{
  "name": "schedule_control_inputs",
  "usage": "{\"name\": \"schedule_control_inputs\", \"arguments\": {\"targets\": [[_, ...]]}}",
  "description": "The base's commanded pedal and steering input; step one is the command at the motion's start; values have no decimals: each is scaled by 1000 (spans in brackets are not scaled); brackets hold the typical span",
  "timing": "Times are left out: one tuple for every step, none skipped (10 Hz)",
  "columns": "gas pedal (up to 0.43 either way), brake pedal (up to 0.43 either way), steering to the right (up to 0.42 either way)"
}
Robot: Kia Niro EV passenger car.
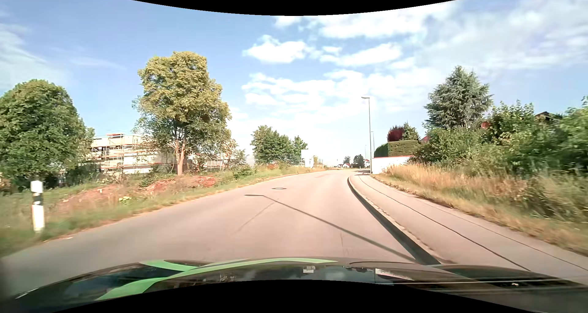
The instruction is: Follow the waypoints while adhering to traffic rules and regulations
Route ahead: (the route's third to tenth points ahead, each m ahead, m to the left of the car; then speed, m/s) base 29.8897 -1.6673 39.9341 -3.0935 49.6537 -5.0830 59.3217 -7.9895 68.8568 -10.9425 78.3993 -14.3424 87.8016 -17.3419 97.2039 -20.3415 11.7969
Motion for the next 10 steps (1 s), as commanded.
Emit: {"name": "schedule_control_inputs", "arguments": {"targets": [[248,0,30],[240,0,24],[228,0,23],[209,0,23],[177,0,23],[150,0,24],[98,0,24],[20,0,25],[0,0,25],[0,0,25]]}}
